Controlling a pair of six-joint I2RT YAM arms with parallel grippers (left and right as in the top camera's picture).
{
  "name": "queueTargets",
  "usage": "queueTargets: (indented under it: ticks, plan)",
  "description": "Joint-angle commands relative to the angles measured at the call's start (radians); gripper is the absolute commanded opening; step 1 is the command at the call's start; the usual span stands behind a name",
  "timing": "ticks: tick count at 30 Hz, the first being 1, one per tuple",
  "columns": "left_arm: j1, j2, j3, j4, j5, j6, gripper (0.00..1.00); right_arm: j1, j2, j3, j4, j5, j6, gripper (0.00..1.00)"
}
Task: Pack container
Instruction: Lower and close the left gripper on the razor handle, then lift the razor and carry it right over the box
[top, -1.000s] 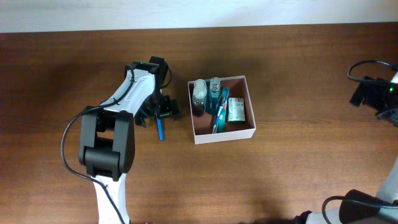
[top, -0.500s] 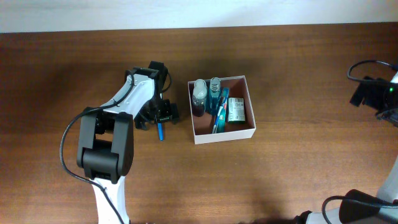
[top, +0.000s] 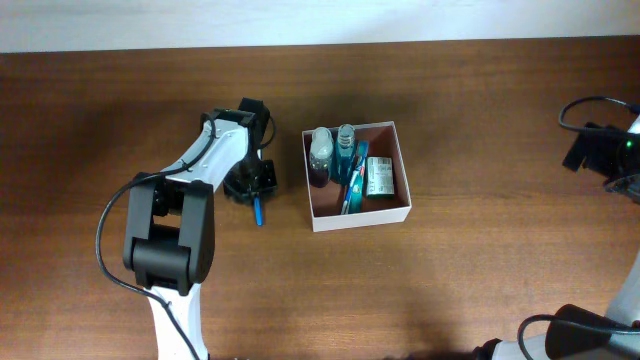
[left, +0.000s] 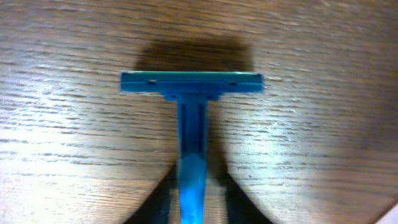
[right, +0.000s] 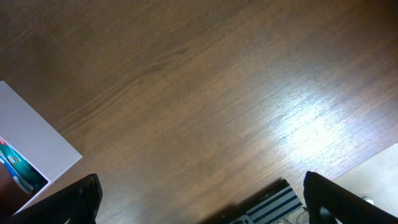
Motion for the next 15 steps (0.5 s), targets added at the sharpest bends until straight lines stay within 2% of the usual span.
queueTargets:
  ticks: [1, 5, 10, 15]
  plan:
    - [0.008, 0.034, -0.037, 0.005, -0.01, 0.01, 0.1, -0.006, -0.01, 0.002, 0.001, -0.006, -0.002, 0.98]
    - [0.008, 0.034, -0.037, -0.005, -0.01, 0.01, 0.01, -0.006, -0.01, 0.002, 0.001, -0.006, -0.002, 0.99]
    - [0.015, 0.034, -0.004, -0.037, -0.011, 0.018, 0.01, -0.006, -0.01, 0.002, 0.001, -0.006, -0.002, 0.98]
    - [0.057, 0.033, 0.172, -0.179, -0.019, 0.052, 0.01, -0.006, -0.01, 0.002, 0.001, -0.006, -0.002, 0.98]
